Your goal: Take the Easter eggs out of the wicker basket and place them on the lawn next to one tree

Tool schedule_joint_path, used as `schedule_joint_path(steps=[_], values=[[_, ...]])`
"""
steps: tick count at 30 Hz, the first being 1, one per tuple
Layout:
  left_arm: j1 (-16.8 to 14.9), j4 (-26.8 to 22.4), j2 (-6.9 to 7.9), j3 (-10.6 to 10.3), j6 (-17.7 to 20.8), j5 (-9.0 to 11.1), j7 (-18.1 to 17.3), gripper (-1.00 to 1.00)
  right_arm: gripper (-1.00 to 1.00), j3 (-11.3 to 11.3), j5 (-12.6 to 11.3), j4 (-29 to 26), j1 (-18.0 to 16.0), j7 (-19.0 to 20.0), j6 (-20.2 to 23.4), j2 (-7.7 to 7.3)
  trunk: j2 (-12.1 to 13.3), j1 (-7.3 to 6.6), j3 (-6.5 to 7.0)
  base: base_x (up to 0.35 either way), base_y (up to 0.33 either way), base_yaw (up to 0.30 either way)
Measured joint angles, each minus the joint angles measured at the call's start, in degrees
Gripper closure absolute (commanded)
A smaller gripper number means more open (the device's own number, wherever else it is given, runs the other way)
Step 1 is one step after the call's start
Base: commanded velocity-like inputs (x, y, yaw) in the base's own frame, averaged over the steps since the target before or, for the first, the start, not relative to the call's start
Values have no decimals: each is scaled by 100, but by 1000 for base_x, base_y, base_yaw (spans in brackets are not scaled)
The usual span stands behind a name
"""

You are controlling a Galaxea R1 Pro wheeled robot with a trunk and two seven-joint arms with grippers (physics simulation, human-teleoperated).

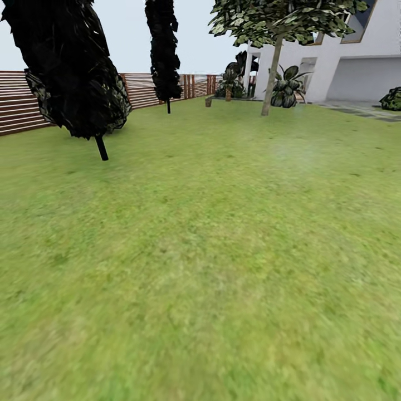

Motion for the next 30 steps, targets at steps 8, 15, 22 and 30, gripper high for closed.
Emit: schedule_joint_path(steps=[8, 15, 22, 30], values=[[0, 0, 0, 0, -1, 0, 0, -100, -100, 0, 0, 0, 0, 0, 0, -1, 0, 0, 71, 0, 0, -54], [0, 0, 0, 0, 0, 0, 0, -100, -100, 0, 0, 0, 0, 0, 0, -1, 0, 0, 133, 0, 0, -61], [0, 0, 0, 0, -1, 0, 0, -100, -100, 0, 0, 0, 0, 0, 0, -1, 0, 0, 195, 0, 0, -61], [0, 0, 0, 0, 0, 0, 0, -100, -100, 0, 0, 0, 0, 0, 0, -1, 0, 0, 266, 0, 0, -56]])
